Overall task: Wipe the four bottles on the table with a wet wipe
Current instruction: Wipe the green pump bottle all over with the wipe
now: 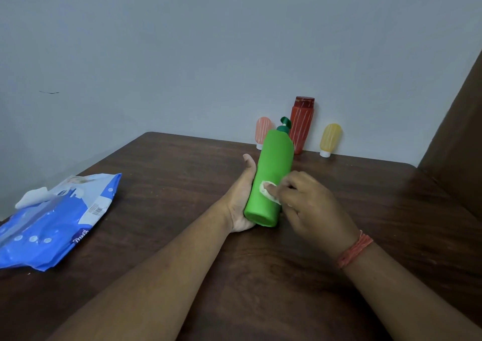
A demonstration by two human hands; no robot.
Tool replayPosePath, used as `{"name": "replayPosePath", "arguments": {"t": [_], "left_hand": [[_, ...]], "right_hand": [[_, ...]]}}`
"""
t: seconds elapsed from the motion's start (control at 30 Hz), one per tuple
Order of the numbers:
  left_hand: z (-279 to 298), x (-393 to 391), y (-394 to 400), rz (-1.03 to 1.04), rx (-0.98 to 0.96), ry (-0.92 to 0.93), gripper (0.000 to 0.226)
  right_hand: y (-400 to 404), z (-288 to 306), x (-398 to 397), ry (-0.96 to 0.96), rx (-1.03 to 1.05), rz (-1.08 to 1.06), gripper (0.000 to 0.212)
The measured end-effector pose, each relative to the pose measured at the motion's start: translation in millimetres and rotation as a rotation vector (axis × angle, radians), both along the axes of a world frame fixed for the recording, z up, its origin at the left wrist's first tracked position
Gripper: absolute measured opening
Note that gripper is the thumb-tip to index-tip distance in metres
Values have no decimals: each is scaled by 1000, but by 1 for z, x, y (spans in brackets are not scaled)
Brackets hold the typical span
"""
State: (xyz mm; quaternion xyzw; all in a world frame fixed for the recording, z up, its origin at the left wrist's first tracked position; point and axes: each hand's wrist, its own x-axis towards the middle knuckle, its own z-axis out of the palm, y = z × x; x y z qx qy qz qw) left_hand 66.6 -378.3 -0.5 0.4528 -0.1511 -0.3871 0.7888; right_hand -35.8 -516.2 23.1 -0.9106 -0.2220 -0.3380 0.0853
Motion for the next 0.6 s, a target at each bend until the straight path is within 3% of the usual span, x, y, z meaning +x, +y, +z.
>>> {"name": "replayPosePath", "arguments": {"t": [0.17,0.33,0.47,0.6], "left_hand": [[0,2,2,3,13,3,99],[2,-3,-1,13,11,6,97],[3,-2,1,30,30,23,95],[3,-1,2,37,-2,25,97]], "right_hand": [[10,1,-9,60,-168,160,33],[2,-1,-1,7,15,-92,44],[11,0,-10,72,-153,108,38],[4,-4,-2,-8,-22,8,34]]}}
